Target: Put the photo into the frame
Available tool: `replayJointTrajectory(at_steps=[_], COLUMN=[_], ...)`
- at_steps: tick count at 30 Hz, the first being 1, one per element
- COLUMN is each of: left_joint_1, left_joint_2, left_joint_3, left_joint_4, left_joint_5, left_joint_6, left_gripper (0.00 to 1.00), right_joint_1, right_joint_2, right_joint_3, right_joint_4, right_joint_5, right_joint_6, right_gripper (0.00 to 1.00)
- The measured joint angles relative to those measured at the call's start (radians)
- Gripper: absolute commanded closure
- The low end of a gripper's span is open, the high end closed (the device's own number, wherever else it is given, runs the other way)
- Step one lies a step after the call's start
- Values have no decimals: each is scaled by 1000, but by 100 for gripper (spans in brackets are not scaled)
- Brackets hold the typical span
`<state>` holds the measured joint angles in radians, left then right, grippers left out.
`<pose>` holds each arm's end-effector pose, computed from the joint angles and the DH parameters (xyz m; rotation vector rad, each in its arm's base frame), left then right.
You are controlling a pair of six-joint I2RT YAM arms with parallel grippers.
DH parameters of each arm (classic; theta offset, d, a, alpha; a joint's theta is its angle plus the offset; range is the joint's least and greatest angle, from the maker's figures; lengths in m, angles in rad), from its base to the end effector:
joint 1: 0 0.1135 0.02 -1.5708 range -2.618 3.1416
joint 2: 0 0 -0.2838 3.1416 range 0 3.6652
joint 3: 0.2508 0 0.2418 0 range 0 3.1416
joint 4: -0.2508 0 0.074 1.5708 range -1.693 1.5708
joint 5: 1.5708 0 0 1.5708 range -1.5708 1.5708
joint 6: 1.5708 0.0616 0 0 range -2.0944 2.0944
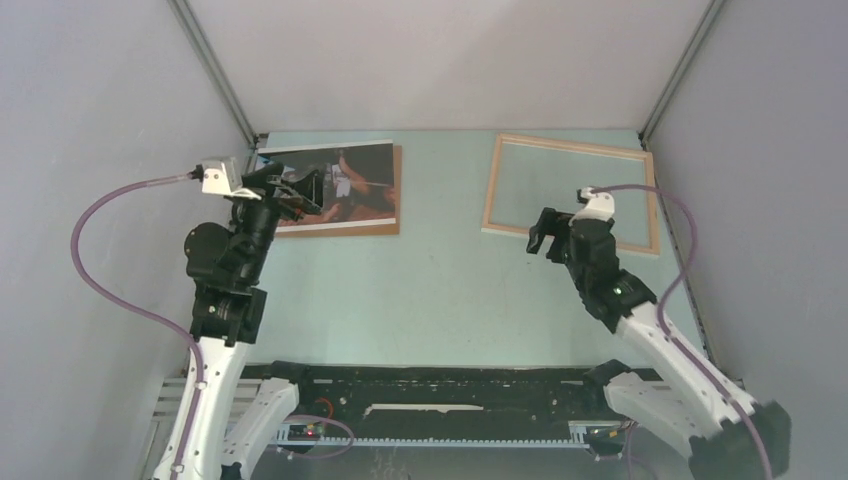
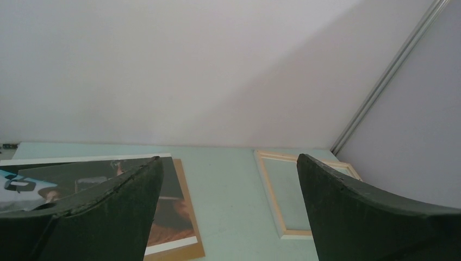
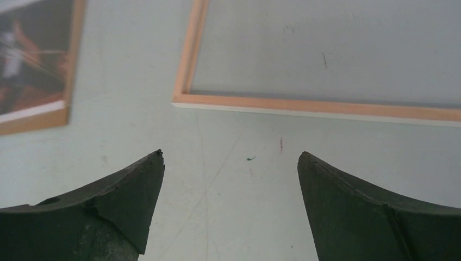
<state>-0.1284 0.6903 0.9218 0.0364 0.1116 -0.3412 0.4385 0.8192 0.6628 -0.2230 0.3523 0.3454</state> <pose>0.1437 -0.0255 0.4422 -0.0439 1.3187 -0.4730 0.1805 0.0612 0.2948 0.1418 1.9248 0.1809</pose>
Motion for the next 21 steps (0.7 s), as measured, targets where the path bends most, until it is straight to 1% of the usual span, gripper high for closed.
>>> replayJointTrajectory(at_steps=[5, 9, 12, 17, 19, 21], left_joint_1=[0, 1, 1, 1, 1, 1], left_joint_2=[41, 79, 109, 150, 172, 183], left_joint_3=[0, 0, 0, 5, 13, 16], left_joint_4=[-1, -18, -34, -78, -100, -110], left_joint_5=[28, 50, 69, 106, 122, 135], left_joint_6=[-22, -50, -77, -110, -126, -135], left_gripper=[0, 0, 0, 0, 0, 0], right_joint_1=[-95, -224, -290, -344, -352, -351], right_joint_2=[256, 478, 655, 944, 1033, 1072], right_joint_3=[77, 243, 401, 630, 670, 672], right_joint_4=[26, 16, -10, -113, -173, -226], right_joint_5=[-56, -143, -219, -348, -386, -393], right_joint_6=[-19, 8, 16, 4, -3, 4], right_gripper=[1, 3, 10, 10, 10, 10])
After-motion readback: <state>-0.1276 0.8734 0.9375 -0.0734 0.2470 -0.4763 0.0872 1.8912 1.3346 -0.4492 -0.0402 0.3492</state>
